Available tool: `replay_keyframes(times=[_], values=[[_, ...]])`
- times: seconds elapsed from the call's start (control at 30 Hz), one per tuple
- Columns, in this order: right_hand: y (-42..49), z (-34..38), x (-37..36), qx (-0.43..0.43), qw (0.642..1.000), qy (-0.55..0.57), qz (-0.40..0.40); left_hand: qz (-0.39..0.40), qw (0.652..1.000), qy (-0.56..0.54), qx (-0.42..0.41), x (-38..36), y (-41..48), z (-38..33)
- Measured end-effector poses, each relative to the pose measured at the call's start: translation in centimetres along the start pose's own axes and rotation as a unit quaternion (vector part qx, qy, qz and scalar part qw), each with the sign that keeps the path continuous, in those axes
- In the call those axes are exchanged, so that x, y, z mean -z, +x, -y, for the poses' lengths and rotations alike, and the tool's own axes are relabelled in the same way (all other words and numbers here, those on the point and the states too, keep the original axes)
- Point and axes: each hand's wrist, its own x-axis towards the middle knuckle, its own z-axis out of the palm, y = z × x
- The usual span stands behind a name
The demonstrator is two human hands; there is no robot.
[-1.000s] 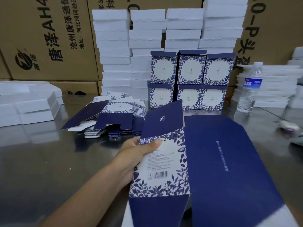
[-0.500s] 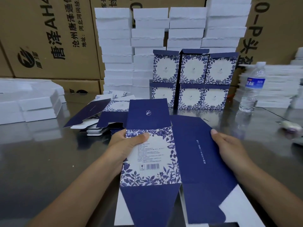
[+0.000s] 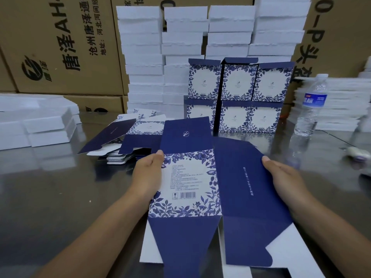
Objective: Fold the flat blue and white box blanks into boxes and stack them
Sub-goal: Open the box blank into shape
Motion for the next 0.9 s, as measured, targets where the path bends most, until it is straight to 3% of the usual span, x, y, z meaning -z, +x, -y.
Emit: replay_keyframes(times=[0.23, 0.4, 0.6, 0.73, 0.9], values=[[-0.2, 0.1, -0.1, -0.013, 1.0, -0.027, 0.0, -0.022, 1.0, 0.006, -0.012, 0.1, 0.1, 0.2], [-0.1, 0.1, 0.2, -0.004, 0.999, -0.046, -0.018, 0.021, 0.997, -0.068, 0.032, -0.4, -0.5, -0.4], [0.3, 0.0, 0.7, -0.025, 0.999, -0.023, -0.039, 0.077, 0.996, 0.028, -0.021, -0.3, -0.6, 0.3], [0.5, -0.3, 0.6, -0.025, 0.999, 0.012, -0.021, 0.044, 0.995, 0.058, -0.061, 0.0, -0.4, 0.3], [0.3, -0.5, 0.4, -0.007, 1.0, 0.003, 0.018, 0.002, 0.999, 0.036, -0.04, 0.1, 0.2, 0.7]])
